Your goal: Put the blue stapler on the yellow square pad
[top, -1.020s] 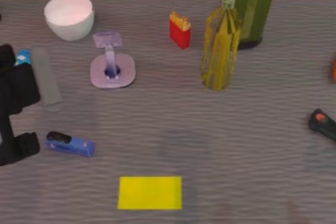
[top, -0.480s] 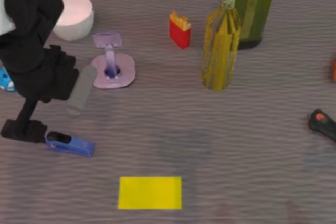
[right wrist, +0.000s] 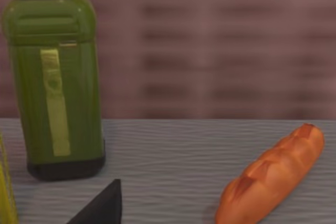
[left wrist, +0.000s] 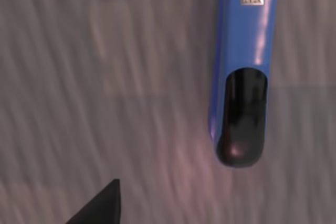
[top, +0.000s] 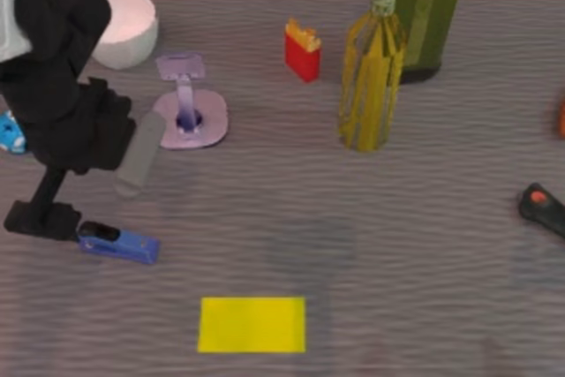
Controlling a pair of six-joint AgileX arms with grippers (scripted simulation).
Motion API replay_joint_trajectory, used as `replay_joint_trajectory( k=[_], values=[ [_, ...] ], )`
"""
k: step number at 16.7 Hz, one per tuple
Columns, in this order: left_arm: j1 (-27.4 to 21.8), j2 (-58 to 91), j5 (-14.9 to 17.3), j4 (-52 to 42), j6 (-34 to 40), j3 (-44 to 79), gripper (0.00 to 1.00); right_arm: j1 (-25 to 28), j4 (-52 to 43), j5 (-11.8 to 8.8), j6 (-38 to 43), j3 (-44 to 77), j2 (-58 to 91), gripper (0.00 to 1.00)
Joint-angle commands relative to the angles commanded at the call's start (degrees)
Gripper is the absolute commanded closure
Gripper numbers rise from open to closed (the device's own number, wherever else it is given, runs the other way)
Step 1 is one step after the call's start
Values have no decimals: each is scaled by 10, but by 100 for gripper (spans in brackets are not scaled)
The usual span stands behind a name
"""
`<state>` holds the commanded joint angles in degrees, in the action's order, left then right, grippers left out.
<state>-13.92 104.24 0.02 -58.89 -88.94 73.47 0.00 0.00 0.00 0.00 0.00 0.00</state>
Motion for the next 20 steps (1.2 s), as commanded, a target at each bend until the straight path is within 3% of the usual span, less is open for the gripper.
replay_joint_trajectory(
  k=[8,14,20],
  values=[
    [-1,85,1,185,-2,-96,0,0,0,0,0,0,0,0],
    [-1,97,1,207,-3,-109,0,0,0,0,0,0,0,0],
    [-1,97,1,207,-3,-109,45,0,0,0,0,0,0,0]
  ],
)
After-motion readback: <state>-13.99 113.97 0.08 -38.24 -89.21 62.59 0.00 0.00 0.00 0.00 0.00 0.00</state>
